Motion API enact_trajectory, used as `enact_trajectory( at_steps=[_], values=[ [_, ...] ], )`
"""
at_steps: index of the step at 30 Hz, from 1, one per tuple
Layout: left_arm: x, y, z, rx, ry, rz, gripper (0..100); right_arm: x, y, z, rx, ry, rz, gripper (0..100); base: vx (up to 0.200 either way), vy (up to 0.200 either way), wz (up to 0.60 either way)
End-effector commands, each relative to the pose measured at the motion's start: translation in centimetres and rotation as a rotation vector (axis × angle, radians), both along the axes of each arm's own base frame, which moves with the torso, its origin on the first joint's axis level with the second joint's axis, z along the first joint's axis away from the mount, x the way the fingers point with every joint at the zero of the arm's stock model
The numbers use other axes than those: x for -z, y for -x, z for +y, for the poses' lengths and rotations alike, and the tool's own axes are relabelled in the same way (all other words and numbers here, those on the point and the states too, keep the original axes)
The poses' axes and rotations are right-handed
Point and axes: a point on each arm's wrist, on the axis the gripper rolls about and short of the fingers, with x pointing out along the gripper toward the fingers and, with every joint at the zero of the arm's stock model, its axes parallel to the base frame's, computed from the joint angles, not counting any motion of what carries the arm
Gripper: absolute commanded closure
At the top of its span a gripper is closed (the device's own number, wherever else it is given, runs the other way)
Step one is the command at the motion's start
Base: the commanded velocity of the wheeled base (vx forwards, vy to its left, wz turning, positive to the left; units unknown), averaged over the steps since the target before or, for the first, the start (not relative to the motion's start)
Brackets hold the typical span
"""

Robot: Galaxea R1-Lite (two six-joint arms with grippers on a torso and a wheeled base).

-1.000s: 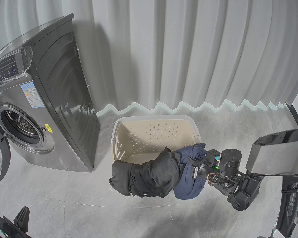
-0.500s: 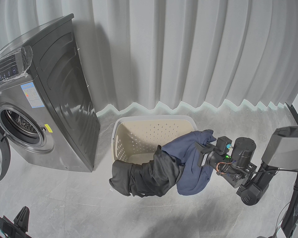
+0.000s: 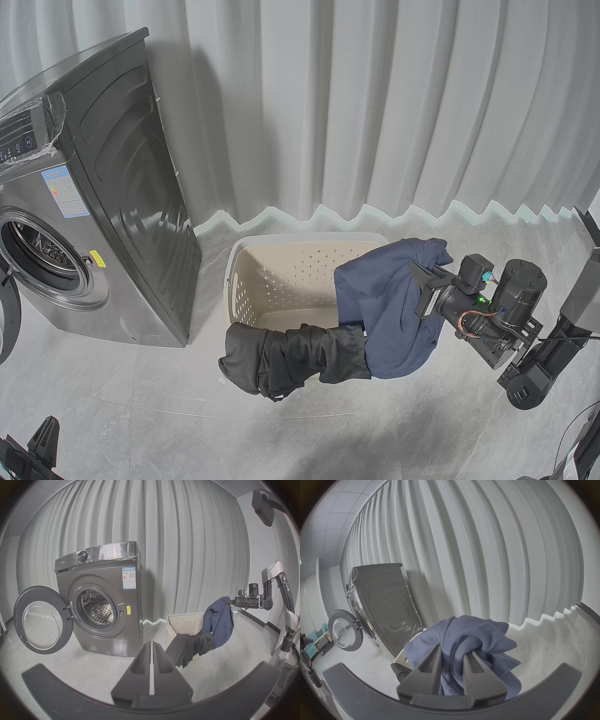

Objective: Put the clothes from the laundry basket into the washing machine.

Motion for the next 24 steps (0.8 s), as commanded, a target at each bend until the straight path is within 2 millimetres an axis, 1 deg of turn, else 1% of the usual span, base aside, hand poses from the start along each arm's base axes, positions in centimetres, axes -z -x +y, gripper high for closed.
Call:
enact_trajectory(
  at_steps=[1, 5, 7, 9, 10, 12, 14, 15, 16, 19, 22, 24],
  values=[
    [0.5, 0.0, 0.0, 0.000, 0.001, -0.002, 100, -1.7, 0.7, -0.4, 0.000, -0.025, -0.048, 100, 0.000, 0.000, 0.00],
    [0.5, 0.0, 0.0, 0.000, 0.002, -0.002, 100, -3.4, 1.4, -0.8, 0.003, -0.037, -0.092, 100, 0.000, 0.000, 0.00],
    [0.5, 0.0, 0.0, 0.000, 0.002, -0.002, 100, -3.7, 1.8, -1.0, 0.014, -0.026, -0.088, 100, 0.000, 0.000, 0.00],
    [0.5, 0.0, 0.0, 0.000, 0.002, -0.002, 100, -4.2, 2.8, -1.5, 0.058, 0.002, -0.066, 100, 0.000, 0.000, 0.00],
    [0.5, 0.0, 0.0, 0.000, 0.001, -0.002, 100, -4.2, 2.8, -1.5, 0.061, 0.003, -0.065, 100, 0.000, 0.000, 0.00],
    [0.5, 0.0, 0.0, 0.000, 0.001, -0.002, 100, -5.5, 3.6, -1.8, 0.088, 0.002, -0.065, 100, 0.000, 0.000, 0.00],
    [0.5, 0.0, 0.0, 0.000, 0.001, -0.002, 100, -5.9, 3.9, -1.8, 0.085, 0.000, -0.069, 100, 0.000, 0.000, 0.00],
    [0.5, 0.0, 0.0, 0.000, 0.002, -0.002, 100, -6.9, 4.4, -1.9, 0.081, -0.012, -0.090, 100, 0.000, 0.000, 0.00],
    [0.5, 0.0, 0.0, 0.000, 0.004, -0.002, 100, -7.5, 4.8, -2.1, 0.082, -0.019, -0.101, 100, 0.000, 0.000, 0.00],
    [0.5, 0.0, 0.0, 0.000, 0.004, -0.002, 100, -8.7, 5.7, -2.5, 0.092, -0.021, -0.107, 100, 0.000, 0.000, 0.00],
    [0.5, 0.0, 0.0, 0.000, 0.002, -0.002, 100, -9.4, 6.7, -2.8, 0.095, -0.017, -0.092, 100, -0.200, 0.000, 0.00],
    [0.5, 0.0, 0.0, 0.000, 0.002, -0.002, 100, -9.4, 7.2, -2.8, 0.086, -0.009, -0.077, 100, -0.200, 0.000, 0.00]
  ],
)
